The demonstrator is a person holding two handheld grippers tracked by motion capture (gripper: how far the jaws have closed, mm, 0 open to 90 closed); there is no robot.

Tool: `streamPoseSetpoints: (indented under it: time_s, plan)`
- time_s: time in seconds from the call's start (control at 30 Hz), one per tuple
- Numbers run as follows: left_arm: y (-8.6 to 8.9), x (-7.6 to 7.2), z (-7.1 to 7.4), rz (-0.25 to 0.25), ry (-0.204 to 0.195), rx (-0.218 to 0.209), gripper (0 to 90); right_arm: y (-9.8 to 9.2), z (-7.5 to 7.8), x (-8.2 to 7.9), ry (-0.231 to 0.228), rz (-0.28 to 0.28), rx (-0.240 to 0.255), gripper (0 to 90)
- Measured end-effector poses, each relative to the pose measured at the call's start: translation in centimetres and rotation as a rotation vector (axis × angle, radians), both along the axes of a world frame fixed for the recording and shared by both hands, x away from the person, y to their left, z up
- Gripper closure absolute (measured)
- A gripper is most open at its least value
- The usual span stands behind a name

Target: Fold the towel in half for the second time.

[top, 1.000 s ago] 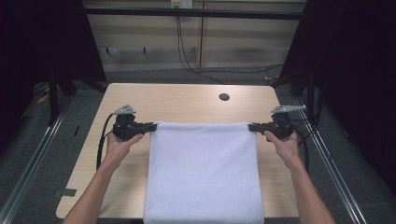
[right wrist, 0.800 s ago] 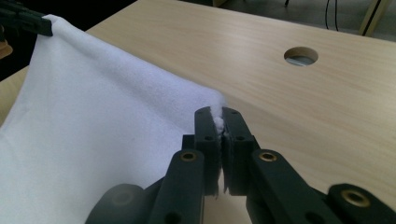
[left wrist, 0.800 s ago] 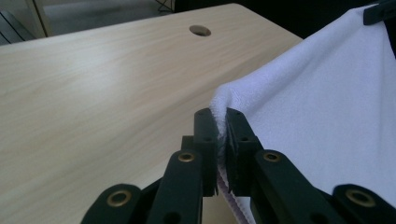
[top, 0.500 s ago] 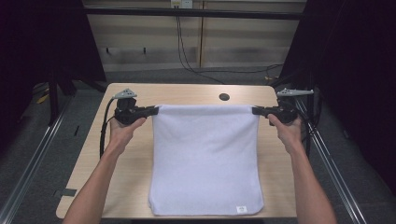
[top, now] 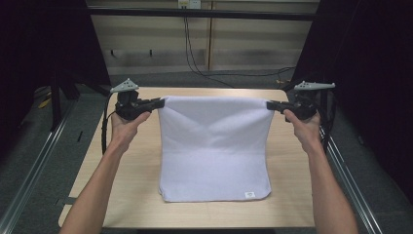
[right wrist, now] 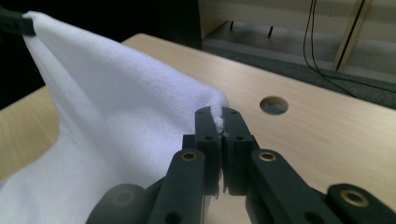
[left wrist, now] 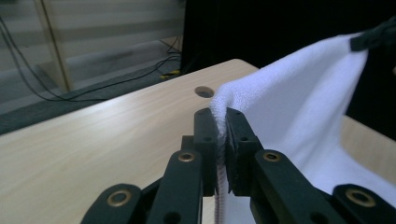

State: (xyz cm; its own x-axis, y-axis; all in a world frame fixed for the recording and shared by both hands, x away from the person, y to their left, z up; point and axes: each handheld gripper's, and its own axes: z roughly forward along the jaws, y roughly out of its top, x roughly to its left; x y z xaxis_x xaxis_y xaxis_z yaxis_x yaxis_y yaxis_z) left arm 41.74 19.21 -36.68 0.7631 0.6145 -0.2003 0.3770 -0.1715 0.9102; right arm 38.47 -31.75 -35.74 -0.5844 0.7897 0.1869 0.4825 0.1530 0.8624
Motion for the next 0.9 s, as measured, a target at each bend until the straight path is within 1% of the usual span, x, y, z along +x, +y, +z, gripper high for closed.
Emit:
streamPoseSetpoints:
  time_s: [0.03, 0.1, 0.13, 0.17, 0.23, 0.3, 0.33, 0.37, 0.47, 0.53, 0.57, 0.6, 0.63, 0.67, 0.73, 0.77, 0.83, 0.9]
  plan:
    - [-0.1, -0.4, -0.4, -0.011, -0.002, 0.002, 84.8, -0.1, -0.5, -0.4, 0.006, 0.013, -0.006, 86.8]
    - [0.0, -1.5, -1.3, -0.04, -0.007, 0.022, 84.8, -0.3, -1.3, -1.3, 0.016, 0.028, -0.013, 86.8]
    - [0.2, -2.0, -1.6, -0.041, -0.006, 0.017, 84.8, -0.4, -1.6, -1.9, 0.022, 0.036, -0.014, 86.8]
    - [0.4, -2.4, -1.8, -0.045, 0.0, 0.011, 84.7, -0.6, -1.9, -2.4, 0.017, 0.046, -0.013, 86.8]
    - [0.8, -3.3, -1.7, -0.053, -0.004, 0.003, 84.7, -0.8, -2.1, -3.5, 0.014, 0.061, 0.008, 86.8]
    - [1.0, -4.2, -1.7, -0.065, -0.014, 0.001, 84.7, -0.9, -2.2, -4.7, -0.001, 0.084, 0.019, 86.8]
    - [1.1, -4.8, -1.8, -0.07, -0.015, 0.011, 84.7, -0.8, -2.3, -5.2, -0.008, 0.092, 0.017, 86.8]
    - [1.1, -5.2, -1.9, -0.072, -0.018, 0.016, 84.6, -0.7, -2.2, -6.1, -0.022, 0.105, 0.02, 86.8]
    - [1.4, -6.6, -2.0, -0.089, -0.028, -0.006, 84.6, -0.5, -2.2, -7.8, -0.039, 0.132, 0.023, 86.8]
    - [1.6, -7.3, -1.8, -0.1, -0.026, -0.018, 84.5, -0.5, -2.1, -8.7, -0.046, 0.137, 0.02, 86.8]
    - [1.9, -7.6, -1.6, -0.11, -0.016, -0.055, 84.5, -0.5, -2.0, -9.2, -0.053, 0.141, 0.027, 86.8]
    - [2.2, -7.9, -1.4, -0.118, -0.012, -0.081, 84.4, -0.6, -1.8, -9.8, -0.066, 0.14, 0.023, 86.7]
    - [2.3, -8.2, -1.2, -0.117, -0.015, -0.082, 84.5, -0.6, -1.6, -10.3, -0.078, 0.137, 0.031, 86.7]
    - [2.3, -8.6, -1.0, -0.113, -0.029, -0.062, 84.5, -0.5, -1.4, -10.7, -0.086, 0.146, 0.036, 86.8]
    - [2.4, -9.1, -1.4, -0.122, -0.024, -0.053, 84.5, -0.4, -1.3, -11.3, -0.094, 0.156, 0.029, 86.7]
    - [2.4, -9.3, -1.6, -0.12, -0.021, -0.045, 84.5, -0.2, -1.6, -11.5, -0.087, 0.164, 0.021, 86.7]
    - [2.4, -9.7, -2.5, -0.124, -0.006, -0.023, 84.4, 0.0, -2.3, -11.8, -0.068, 0.17, 0.018, 86.7]
    - [2.4, -10.4, -3.8, -0.135, 0.016, -0.004, 84.4, 0.2, -3.7, -12.1, -0.036, 0.178, 0.004, 86.7]
